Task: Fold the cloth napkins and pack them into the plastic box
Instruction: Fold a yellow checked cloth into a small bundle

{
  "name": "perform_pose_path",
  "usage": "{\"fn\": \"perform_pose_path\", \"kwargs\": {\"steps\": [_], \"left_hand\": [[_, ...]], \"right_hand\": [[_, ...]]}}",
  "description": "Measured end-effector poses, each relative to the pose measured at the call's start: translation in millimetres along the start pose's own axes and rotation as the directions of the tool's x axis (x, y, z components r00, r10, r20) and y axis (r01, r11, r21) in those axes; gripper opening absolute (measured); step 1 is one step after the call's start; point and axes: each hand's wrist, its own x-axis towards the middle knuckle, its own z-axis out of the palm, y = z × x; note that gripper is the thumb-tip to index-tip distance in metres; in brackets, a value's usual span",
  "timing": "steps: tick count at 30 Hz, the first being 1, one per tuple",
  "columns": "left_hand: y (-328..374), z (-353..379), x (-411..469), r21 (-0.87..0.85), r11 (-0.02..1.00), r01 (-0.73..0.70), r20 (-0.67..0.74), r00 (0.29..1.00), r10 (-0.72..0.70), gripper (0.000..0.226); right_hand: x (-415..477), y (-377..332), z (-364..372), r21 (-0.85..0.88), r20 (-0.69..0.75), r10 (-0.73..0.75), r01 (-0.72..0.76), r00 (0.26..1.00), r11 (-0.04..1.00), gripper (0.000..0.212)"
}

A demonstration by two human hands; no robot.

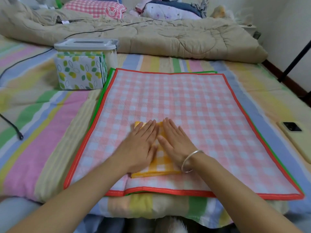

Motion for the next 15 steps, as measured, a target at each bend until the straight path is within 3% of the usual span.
{"fn": "perform_pose_path", "kwargs": {"steps": [3, 6, 8, 10, 13, 15], "left_hand": [[2.7, 0.4, -0.8, 0.026, 0.999, 0.029, 0.006, 1.000, -0.029, 0.081], [4.6, 2.1, -0.9, 0.025, 0.999, 0.039, 0.007, 0.999, -0.039, 0.082], [5.3, 1.4, 0.0, 0.037, 0.998, 0.043, 0.017, 0.999, -0.043, 0.084], [6.1, -0.6, 0.4, 0.034, 0.999, 0.042, 0.022, 0.999, -0.042, 0.085], [4.6, 0.4, -0.4, 0.031, 0.999, 0.032, 0.023, 0.999, -0.033, 0.083], [3.6, 2.6, -0.8, 0.022, 0.999, 0.034, 0.023, 0.999, -0.034, 0.081]], "right_hand": [[2.2, 12.6, 12.5, -0.205, -0.020, -0.019, 0.014, 1.000, 0.979, 0.106], [0.4, 16.7, 18.2, -0.253, -0.020, -0.039, 0.033, 0.999, 0.967, 0.113], [3.4, 14.7, 12.9, -0.214, 0.029, -0.013, 0.019, 0.999, 0.977, 0.102], [5.5, 7.8, -0.3, -0.071, 0.065, 0.032, -0.027, 0.997, 0.997, 0.075], [-1.8, 5.7, -18.2, 0.351, -0.173, 0.217, -0.145, 0.961, 0.925, 0.055], [-14.3, 6.1, -24.2, 0.365, -0.308, 0.373, -0.253, 0.875, 0.896, 0.039]]}}
